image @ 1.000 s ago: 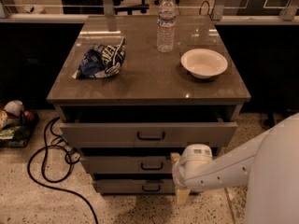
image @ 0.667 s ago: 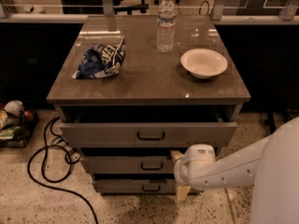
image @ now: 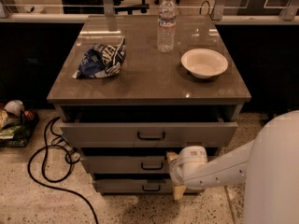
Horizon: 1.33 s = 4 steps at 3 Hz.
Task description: Open middle drawer
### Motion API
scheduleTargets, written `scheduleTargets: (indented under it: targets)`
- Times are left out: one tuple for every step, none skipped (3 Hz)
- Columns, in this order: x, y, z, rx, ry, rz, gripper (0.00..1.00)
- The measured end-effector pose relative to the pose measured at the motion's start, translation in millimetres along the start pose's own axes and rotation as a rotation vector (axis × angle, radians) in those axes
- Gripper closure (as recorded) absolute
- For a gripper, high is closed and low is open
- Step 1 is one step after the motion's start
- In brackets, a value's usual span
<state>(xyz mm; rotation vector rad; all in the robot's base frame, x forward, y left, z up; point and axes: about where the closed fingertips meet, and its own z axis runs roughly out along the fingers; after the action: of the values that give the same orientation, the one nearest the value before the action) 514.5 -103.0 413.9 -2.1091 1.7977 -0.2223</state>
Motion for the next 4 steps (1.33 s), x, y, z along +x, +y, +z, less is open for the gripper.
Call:
scheduleTargets:
  targets:
    - [-8.1, 2.2, 13.2, -0.012, 0.009, -0.023, 0.15]
    - [-9.3, 3.5, 15.7, -0.015, 0.01, -0.027, 0.39]
    - [-9.4, 4.0, 16.0, -0.016, 0.01, -0.027, 0.62]
    - [-9.8, 2.8, 13.0, -0.016, 0.01, -0.027, 0.85]
